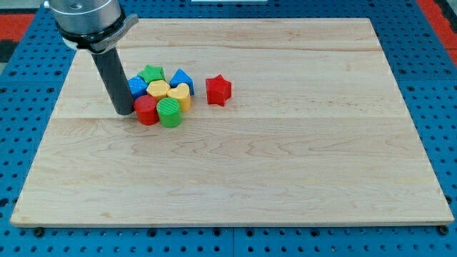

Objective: Move the red star into the yellow heart

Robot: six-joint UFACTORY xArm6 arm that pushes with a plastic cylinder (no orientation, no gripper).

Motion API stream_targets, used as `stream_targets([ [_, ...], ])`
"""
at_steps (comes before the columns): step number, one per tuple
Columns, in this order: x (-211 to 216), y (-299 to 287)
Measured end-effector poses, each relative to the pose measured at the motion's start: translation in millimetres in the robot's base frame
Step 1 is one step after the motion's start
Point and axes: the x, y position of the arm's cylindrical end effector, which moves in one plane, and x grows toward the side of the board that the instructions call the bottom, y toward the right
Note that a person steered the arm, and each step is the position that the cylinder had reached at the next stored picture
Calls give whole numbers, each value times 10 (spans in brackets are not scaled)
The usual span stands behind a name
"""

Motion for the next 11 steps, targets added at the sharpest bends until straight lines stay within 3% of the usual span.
stream_targets([
  [5, 311, 132],
  [7, 649, 112],
  [9, 671, 1811],
  [10, 159, 1552],
  [11, -158, 1800],
])
